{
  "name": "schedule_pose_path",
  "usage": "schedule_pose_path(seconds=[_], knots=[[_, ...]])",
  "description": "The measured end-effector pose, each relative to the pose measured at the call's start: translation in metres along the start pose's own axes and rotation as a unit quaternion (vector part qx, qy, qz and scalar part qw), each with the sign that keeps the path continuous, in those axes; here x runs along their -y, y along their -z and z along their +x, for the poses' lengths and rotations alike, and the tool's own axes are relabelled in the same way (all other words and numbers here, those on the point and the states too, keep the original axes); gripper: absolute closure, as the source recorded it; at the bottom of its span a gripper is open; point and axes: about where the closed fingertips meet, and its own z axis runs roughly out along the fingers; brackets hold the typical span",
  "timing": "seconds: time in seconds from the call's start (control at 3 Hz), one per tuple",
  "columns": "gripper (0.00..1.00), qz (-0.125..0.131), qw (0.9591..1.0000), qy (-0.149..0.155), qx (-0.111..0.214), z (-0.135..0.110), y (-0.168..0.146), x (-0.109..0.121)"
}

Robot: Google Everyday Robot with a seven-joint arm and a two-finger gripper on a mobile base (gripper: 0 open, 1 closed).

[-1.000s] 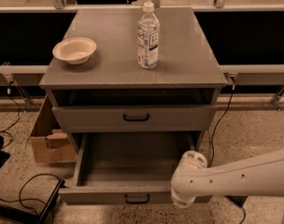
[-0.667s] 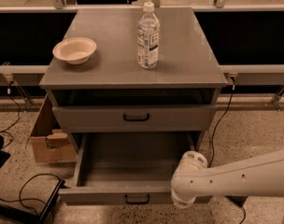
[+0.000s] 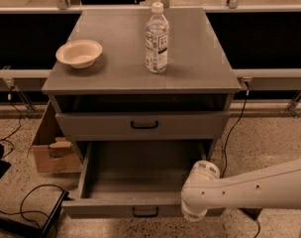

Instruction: Open middle drawer

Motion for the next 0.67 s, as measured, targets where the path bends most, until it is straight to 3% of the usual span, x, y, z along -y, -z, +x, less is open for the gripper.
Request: schedule_pose_path(seconds=[0.67], knots=[[0.62, 0.0, 1.0, 0.0, 0.0, 0.0, 0.0005, 0.0]])
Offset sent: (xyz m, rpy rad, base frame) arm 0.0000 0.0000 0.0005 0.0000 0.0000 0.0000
